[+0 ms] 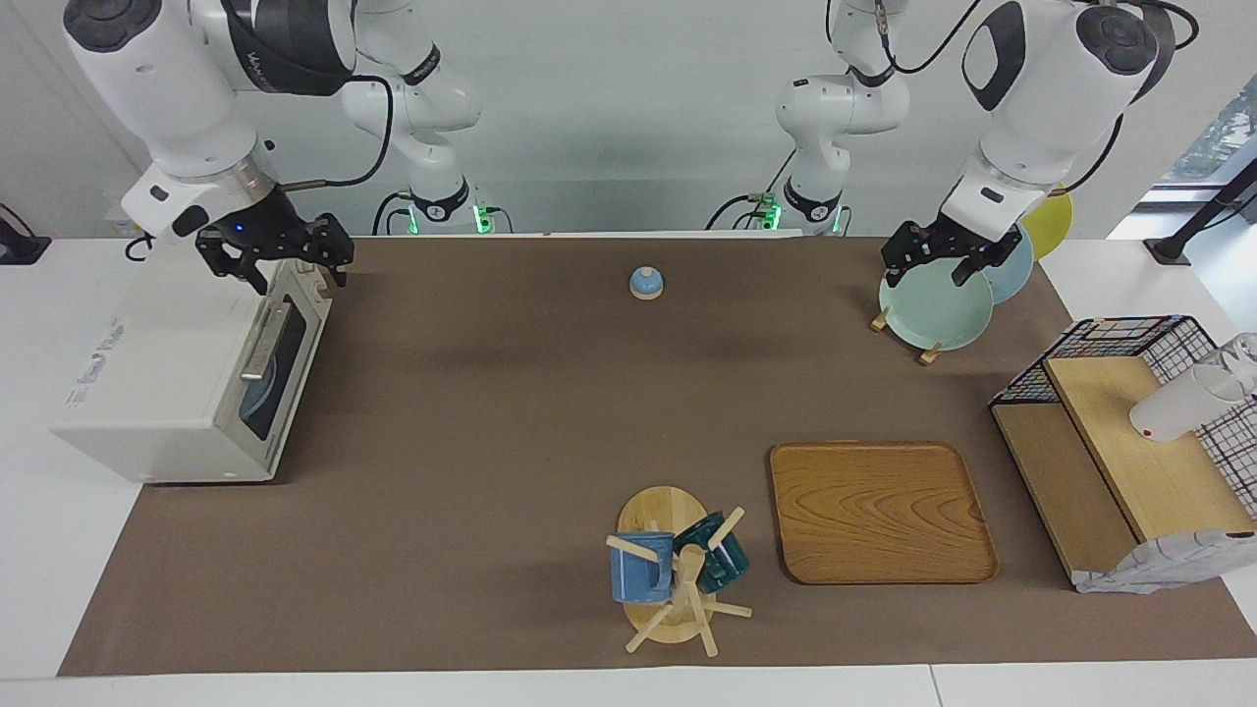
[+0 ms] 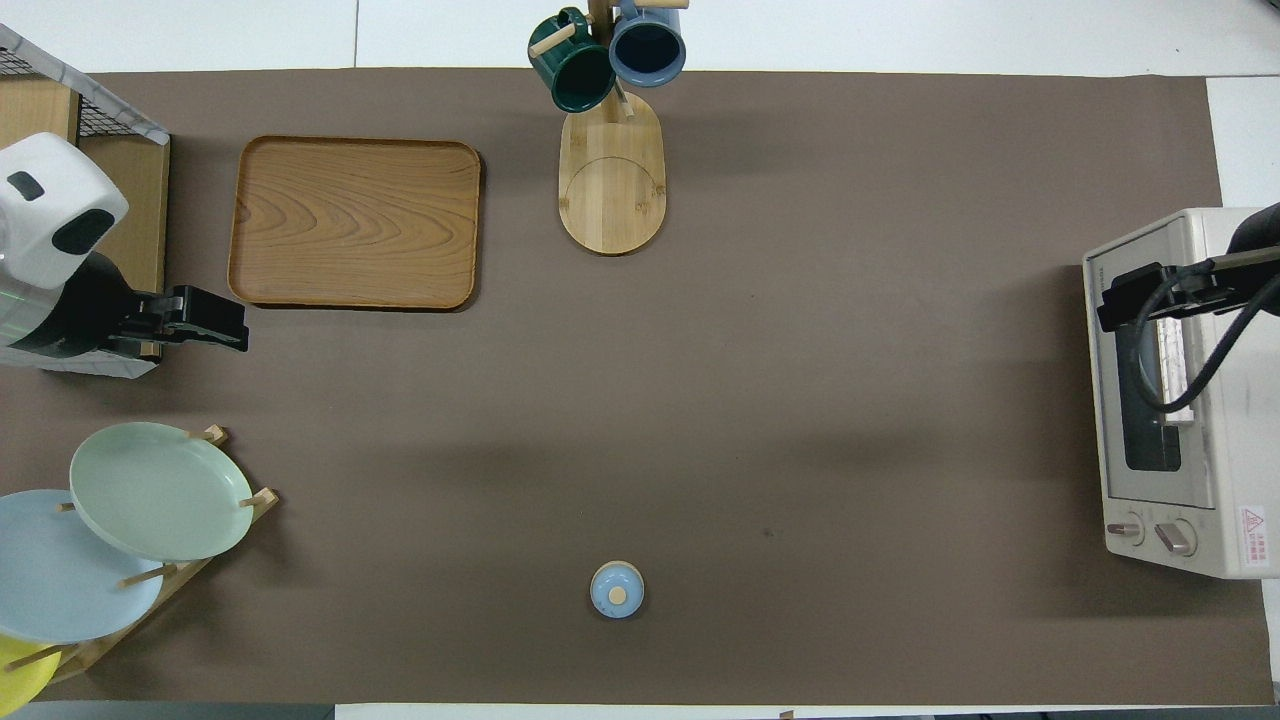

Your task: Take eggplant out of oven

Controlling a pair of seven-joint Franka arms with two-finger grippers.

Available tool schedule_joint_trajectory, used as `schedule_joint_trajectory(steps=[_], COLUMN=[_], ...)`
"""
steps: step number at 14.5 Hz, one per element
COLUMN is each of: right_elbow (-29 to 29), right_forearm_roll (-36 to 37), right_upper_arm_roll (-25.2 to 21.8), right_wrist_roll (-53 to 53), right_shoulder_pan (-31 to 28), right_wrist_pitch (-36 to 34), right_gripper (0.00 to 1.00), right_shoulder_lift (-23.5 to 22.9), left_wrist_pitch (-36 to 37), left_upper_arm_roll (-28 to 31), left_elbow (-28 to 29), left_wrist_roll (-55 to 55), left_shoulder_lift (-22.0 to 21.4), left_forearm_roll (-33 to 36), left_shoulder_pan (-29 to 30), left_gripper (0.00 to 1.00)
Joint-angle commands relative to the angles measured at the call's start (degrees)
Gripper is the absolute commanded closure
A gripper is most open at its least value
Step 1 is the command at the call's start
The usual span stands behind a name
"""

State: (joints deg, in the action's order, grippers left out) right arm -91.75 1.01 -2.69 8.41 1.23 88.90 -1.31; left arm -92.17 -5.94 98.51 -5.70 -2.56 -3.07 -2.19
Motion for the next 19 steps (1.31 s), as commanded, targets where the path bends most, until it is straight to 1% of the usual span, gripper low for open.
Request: schedule_joint_trajectory(steps=[1, 7, 8, 9, 10, 11, 13, 14, 16, 18, 19], right_elbow=[0.3, -0.1, -0.4, -0.9, -1.7, -2.9, -5.4, -6.6, -9.6, -13.0, -14.1], right_forearm_roll=[-0.8, 1.2, 1.3, 1.9, 2.5, 2.8, 2.7, 2.6, 3.0, 4.2, 4.8], right_upper_arm_roll=[-0.1, 0.0, 0.0, 0.0, 0.0, 0.1, -0.1, -0.1, -0.3, -0.3, -0.3], right_wrist_roll=[-1.0, -0.2, 0.8, 2.6, 3.4, 3.9, 8.5, 8.8, 5.0, -1.5, -2.2], right_shoulder_pan=[0.0, 0.5, 0.5, 0.4, 0.4, 0.0, -1.4, -2.0, -2.9, -4.0, -4.6], right_wrist_pitch=[0.5, 0.5, 0.7, 0.8, 1.1, 2.2, 5.2, 6.6, 9.7, 12.2, 13.0], right_gripper=[0.0, 0.0, 0.03, 0.48, 0.84, 1.0, 1.0, 1.0, 1.0, 1.0, 1.0], right_shoulder_lift=[-0.1, 0.3, 0.3, 0.4, 0.8, 1.3, 2.3, 2.4, 2.4, 2.0, 2.0], left_wrist_pitch=[0.7, 0.7, 0.7, 0.7, 0.7, 0.7, 0.7, 0.7, 0.7, 0.7, 0.7], left_upper_arm_roll=[-0.1, 0.0, -0.1, -0.1, 0.0, 0.0, 0.0, 0.0, 0.0, 0.0, -0.1], left_elbow=[-0.2, -0.2, -0.2, -0.2, -0.2, -0.2, -0.2, -0.2, -0.2, -0.2, -0.2], left_wrist_roll=[0.1, 0.1, 0.1, 0.1, 0.1, 0.1, 0.1, 0.0, 0.1, 0.1, 0.1], left_shoulder_lift=[-0.5, -0.5, -0.5, -0.5, -0.5, -0.5, -0.5, -0.5, -0.5, -0.5, -0.5], left_forearm_roll=[1.0, 1.0, 1.0, 1.0, 1.0, 1.0, 1.0, 1.0, 1.0, 1.0, 1.0], left_shoulder_pan=[0.2, 0.2, 0.2, 0.2, 0.2, 0.2, 0.2, 0.2, 0.2, 0.2, 0.2], left_gripper=[0.0, 0.0, 0.0, 0.0, 0.0, 0.0, 0.0, 0.0, 0.0, 0.0, 0.0])
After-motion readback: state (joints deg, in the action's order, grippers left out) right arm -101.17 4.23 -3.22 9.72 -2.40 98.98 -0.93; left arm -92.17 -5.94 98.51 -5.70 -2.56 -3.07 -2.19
